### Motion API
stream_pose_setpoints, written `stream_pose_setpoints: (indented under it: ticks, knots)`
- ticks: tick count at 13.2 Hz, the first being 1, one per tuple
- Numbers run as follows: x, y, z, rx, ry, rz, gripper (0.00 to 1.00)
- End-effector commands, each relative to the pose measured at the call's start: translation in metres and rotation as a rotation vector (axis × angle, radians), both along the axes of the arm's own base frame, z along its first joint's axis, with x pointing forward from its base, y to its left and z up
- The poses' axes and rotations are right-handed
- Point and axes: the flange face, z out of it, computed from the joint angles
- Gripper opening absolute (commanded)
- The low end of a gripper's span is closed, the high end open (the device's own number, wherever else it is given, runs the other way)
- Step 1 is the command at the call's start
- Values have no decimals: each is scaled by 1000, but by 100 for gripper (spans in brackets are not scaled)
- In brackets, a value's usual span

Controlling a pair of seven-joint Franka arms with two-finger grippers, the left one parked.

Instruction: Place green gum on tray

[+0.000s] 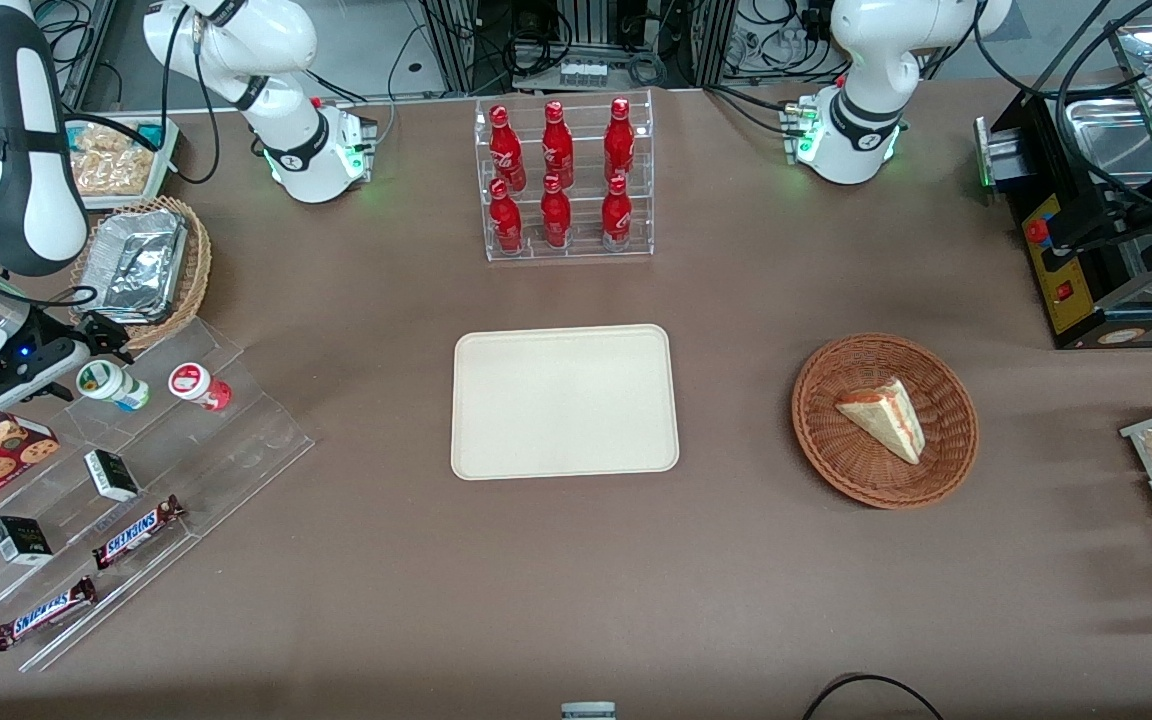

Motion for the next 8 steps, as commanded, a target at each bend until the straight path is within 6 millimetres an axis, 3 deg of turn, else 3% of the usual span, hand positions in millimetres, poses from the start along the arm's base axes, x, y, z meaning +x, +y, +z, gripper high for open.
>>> stream_pose_setpoints:
  ticks: [1, 2, 5, 8]
  knots:
    - [0, 0, 1, 5, -28, 2, 34]
    - [2, 2, 1, 5, -23, 7, 2]
    - [5, 3, 9, 4, -28, 11, 0]
    - [14, 6, 41, 25, 14, 18, 0]
